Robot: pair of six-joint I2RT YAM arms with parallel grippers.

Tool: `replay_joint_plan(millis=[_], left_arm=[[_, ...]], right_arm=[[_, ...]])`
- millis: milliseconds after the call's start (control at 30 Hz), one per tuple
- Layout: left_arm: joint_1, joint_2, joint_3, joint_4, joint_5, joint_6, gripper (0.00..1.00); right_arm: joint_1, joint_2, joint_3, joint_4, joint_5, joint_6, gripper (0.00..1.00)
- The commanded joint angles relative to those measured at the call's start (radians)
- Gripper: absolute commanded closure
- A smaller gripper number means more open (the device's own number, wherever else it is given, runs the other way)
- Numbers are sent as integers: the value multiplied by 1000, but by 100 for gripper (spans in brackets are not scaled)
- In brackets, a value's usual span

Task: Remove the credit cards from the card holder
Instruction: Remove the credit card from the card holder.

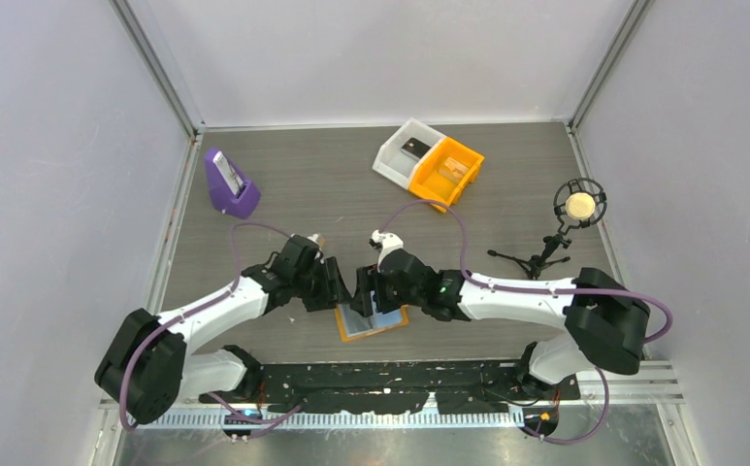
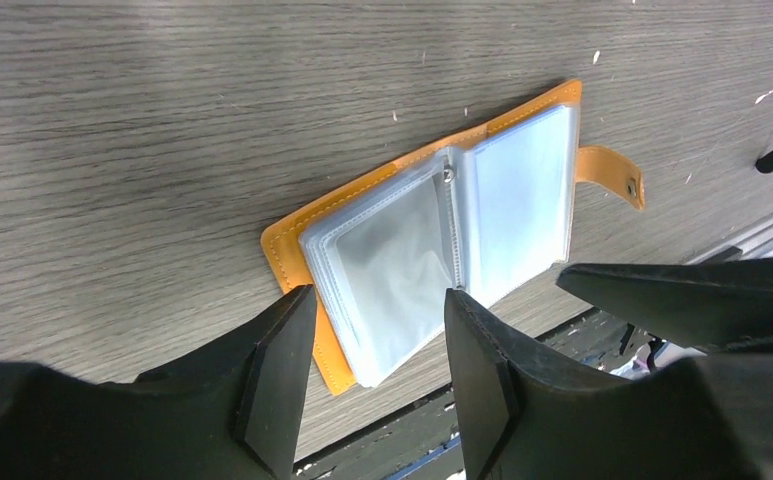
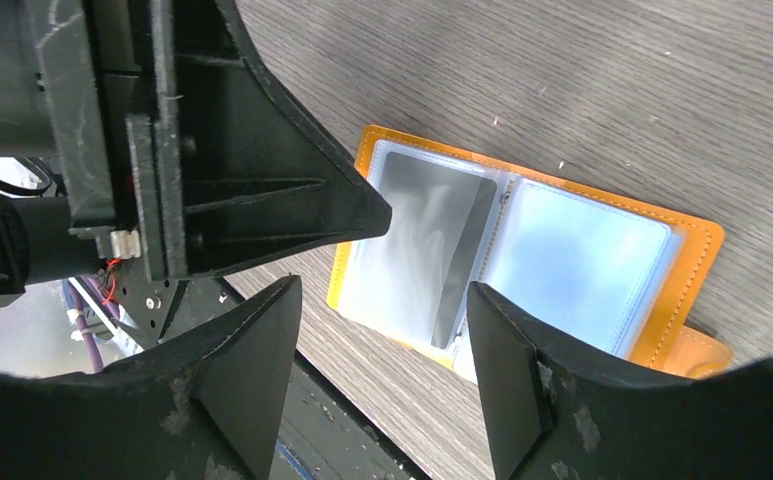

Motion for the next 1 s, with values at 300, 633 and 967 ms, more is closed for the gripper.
replay_joint_plan(millis=[300, 633, 967], left_arm=[[22, -179, 74, -212, -244, 10, 48], [86, -303, 67, -318, -247, 80, 47], [86, -322, 23, -281, -182, 66, 47]], right_arm=[[38, 8, 72, -89, 86, 29, 44], [86, 168, 216, -217, 208, 49, 50], [92, 255, 258, -246, 230, 37, 56]])
